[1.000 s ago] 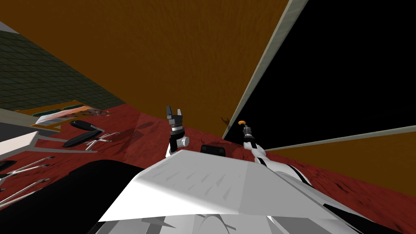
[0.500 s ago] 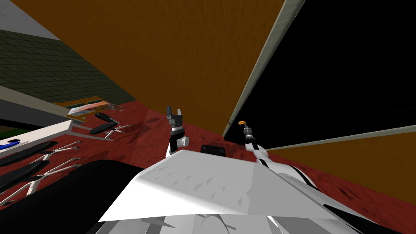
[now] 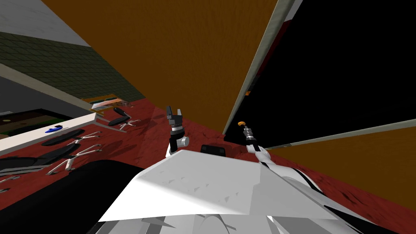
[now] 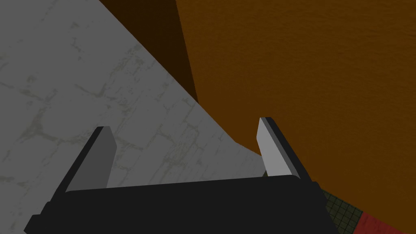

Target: Pull the door open

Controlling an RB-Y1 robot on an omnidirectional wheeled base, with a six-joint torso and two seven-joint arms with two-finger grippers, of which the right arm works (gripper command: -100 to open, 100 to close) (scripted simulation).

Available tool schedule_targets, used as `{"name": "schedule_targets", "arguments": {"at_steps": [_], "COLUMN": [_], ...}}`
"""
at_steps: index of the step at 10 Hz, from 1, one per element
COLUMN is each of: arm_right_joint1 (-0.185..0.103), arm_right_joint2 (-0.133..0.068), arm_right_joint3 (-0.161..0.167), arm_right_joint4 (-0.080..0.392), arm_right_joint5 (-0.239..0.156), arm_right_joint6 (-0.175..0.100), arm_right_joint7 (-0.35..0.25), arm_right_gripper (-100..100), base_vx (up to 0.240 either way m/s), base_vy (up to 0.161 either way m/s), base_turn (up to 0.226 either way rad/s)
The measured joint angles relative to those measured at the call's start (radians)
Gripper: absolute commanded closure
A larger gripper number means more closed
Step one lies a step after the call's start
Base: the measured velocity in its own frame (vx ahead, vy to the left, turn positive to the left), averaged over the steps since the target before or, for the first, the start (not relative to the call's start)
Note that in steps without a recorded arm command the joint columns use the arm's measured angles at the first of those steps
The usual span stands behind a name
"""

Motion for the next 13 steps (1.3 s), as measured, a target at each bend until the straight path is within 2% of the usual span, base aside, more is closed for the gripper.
{"name": "schedule_targets", "arguments": {"at_steps": [3, 4, 7, 8, 9, 10, 11, 12, 13], "arm_right_joint1": [0.008, 0.021, 0.032, 0.035, 0.039, 0.037, 0.057, 0.058, 0.067], "arm_right_joint2": [-0.018, -0.026, -0.047, -0.045, -0.052, -0.063, -0.067, -0.079, -0.085], "arm_right_joint3": [0.029, 0.040, 0.074, 0.078, 0.084, 0.092, 0.096, 0.107, 0.114], "arm_right_joint4": [0.002, -0.016, -0.006, -0.004, 0.005, 0.025, -0.003, 0.020, 0.018], "arm_right_joint5": [0.019, 0.025, 0.048, 0.050, 0.054, 0.059, 0.061, 0.068, 0.073], "arm_right_joint6": [-0.032, -0.037, -0.081, -0.083, -0.098, -0.127, -0.128, -0.158, -0.176], "arm_right_joint7": [-0.035, -0.048, -0.088, -0.091, -0.100, -0.113, -0.120, -0.133, -0.144], "arm_right_gripper": [100, 100, 100, 100, 100, 100, 100, 100, 100], "base_vx": [-0.210, -0.209, -0.192, -0.163, -0.233, -0.150, -0.178, -0.178, -0.088], "base_vy": [-0.083, -0.072, -0.062, -0.071, -0.107, -0.062, -0.091, -0.104, -0.031], "base_turn": [0.090, 0.080, 0.057, 0.113, 0.169, 0.056, 0.143, 0.099, -0.003]}}
